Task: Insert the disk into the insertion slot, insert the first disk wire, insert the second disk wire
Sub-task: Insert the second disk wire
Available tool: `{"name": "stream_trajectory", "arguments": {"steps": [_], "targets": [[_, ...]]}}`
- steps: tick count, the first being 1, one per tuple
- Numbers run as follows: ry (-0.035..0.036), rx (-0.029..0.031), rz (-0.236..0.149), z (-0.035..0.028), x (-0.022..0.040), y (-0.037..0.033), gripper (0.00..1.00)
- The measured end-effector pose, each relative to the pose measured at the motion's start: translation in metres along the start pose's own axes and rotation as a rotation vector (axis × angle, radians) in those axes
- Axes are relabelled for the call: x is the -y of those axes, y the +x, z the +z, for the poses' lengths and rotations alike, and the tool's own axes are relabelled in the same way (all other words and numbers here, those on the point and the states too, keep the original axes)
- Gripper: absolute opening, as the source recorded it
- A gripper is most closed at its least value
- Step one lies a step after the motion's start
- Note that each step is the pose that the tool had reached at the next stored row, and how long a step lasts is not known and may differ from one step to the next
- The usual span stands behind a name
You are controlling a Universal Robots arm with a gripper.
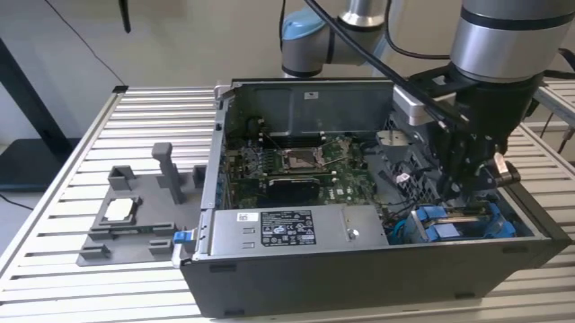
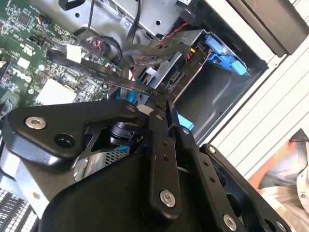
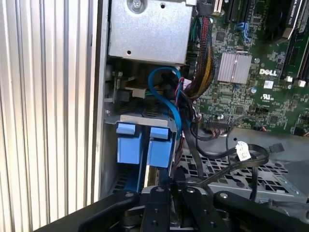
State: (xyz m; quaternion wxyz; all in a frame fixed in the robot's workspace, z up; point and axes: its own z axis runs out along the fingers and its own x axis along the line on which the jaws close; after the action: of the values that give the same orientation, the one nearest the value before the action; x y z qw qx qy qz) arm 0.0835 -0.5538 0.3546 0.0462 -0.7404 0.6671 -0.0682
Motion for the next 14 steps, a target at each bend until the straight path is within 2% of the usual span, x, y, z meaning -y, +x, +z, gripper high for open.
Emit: {"name": "stream_trajectory", "arguments": {"steps": [3,6,11,14], "targets": [[-0.0106,0.0048,0.0,0.0028,0.0023,0.004,0.16],[-0.0137,0.0123,0.001,0.0061,0.0053,0.0068,0.16],[-0.0168,0.0385,0.005,0.0104,0.0119,0.0092,0.16],[-0.0206,0.0494,0.008,0.0118,0.0126,0.0102,0.16]]}}
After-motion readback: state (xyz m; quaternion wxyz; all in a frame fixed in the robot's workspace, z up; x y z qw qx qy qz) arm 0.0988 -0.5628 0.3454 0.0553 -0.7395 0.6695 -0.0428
